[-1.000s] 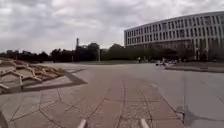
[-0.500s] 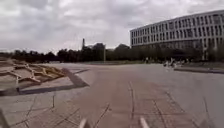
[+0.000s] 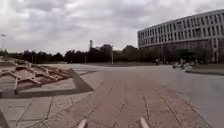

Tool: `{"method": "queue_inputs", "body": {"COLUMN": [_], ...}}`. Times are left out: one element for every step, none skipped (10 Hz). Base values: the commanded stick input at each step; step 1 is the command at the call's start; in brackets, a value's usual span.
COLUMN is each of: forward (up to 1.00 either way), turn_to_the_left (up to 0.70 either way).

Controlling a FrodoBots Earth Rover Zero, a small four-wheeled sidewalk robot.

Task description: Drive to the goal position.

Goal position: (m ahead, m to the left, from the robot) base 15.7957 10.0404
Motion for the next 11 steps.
{"method": "queue_inputs", "body": {"forward": [0.70, 0.70, 0.70, 0.70, 0.70, 0.70, 0.70, 0.70, 0.70, 0.70, 0.70], "turn_to_the_left": [0.00, 0.00, 0.00, 0.00, 0.00, 0.16, 0.34, 0.35, 0.35, 0.22, 0.00]}}
